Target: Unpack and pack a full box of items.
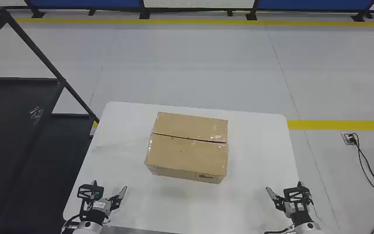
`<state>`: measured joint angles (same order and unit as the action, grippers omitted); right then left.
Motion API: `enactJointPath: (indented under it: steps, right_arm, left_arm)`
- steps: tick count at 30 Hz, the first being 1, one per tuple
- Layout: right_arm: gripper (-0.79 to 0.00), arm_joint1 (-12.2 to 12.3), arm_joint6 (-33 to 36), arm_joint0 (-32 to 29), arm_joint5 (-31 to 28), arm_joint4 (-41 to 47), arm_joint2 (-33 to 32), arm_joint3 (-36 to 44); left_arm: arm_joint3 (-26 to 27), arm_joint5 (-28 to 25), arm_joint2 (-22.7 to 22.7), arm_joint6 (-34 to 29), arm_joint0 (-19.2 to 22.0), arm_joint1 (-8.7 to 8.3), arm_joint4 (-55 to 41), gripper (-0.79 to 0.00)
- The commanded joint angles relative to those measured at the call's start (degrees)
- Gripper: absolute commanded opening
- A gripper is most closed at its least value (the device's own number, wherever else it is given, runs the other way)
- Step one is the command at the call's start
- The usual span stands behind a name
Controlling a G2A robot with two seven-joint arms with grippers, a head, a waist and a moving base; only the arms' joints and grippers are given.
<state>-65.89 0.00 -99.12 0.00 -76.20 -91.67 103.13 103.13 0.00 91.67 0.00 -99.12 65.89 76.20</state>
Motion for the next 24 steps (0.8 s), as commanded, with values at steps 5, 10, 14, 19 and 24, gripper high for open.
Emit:
enactJointPath:
  steps: [5,10,14,19,24]
  right_arm:
    - [0.000,0.00,0.00,0.00,0.00,0.00,0.00,0.00]
    - [-0.001,0.00,0.00,0.00,0.00,0.00,0.00,0.00]
    - [-0.001,0.00,0.00,0.00,0.00,0.00,0.00,0.00]
    - [0.000,0.03,-0.32,-0.10,-1.66,-0.41,0.63,0.66]
    - [0.000,-0.15,-1.68,-0.22,-0.77,-3.73,1.99,2.80]
  left_arm:
    - [0.00,0.00,0.00,0.00,0.00,0.00,0.00,0.000]
    - [0.00,0.00,0.00,0.00,0.00,0.00,0.00,-0.001]
    - [0.00,0.00,0.00,0.00,0.00,0.00,0.00,-0.001]
    - [0.00,0.00,0.00,0.00,0.00,0.00,0.00,0.000]
    - [-0.59,-0.50,-0.37,2.94,0.90,0.29,-1.89,0.000]
